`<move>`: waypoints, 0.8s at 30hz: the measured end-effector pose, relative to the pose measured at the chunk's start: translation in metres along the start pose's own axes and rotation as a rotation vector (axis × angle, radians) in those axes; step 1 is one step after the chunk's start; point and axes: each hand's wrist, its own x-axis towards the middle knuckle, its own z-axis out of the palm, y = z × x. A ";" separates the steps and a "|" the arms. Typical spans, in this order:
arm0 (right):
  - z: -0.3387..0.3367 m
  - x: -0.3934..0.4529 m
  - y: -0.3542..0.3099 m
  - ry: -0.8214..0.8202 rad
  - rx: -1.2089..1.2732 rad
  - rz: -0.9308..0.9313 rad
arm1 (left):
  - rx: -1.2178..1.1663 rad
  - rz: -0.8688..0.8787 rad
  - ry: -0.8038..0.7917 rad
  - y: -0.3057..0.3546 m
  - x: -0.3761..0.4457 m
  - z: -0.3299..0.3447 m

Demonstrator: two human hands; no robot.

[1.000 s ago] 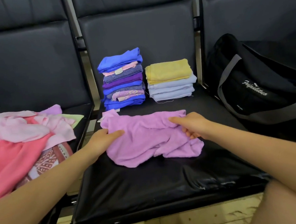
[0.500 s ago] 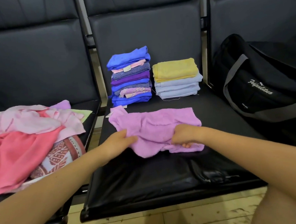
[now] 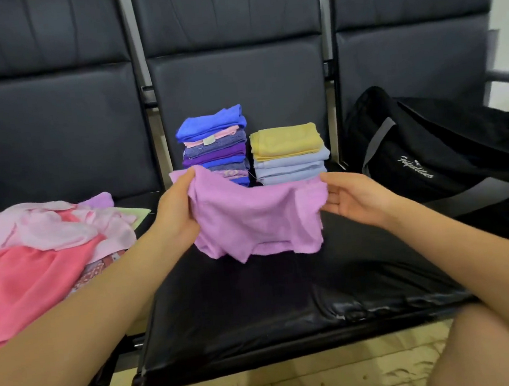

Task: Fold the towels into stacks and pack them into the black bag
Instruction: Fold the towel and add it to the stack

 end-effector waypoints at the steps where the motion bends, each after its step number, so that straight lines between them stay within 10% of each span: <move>1: 0.000 -0.004 -0.003 0.015 0.032 -0.012 | -0.020 -0.008 0.015 0.004 0.000 -0.001; 14: 0.013 -0.058 -0.037 0.157 0.073 0.059 | 0.300 0.037 0.135 0.038 -0.047 0.009; 18: -0.025 -0.048 0.007 0.305 -0.655 0.139 | 0.646 -0.104 0.217 0.001 -0.029 -0.039; 24: -0.037 -0.044 0.054 0.035 -1.440 0.143 | 1.657 0.038 0.084 -0.029 -0.020 -0.077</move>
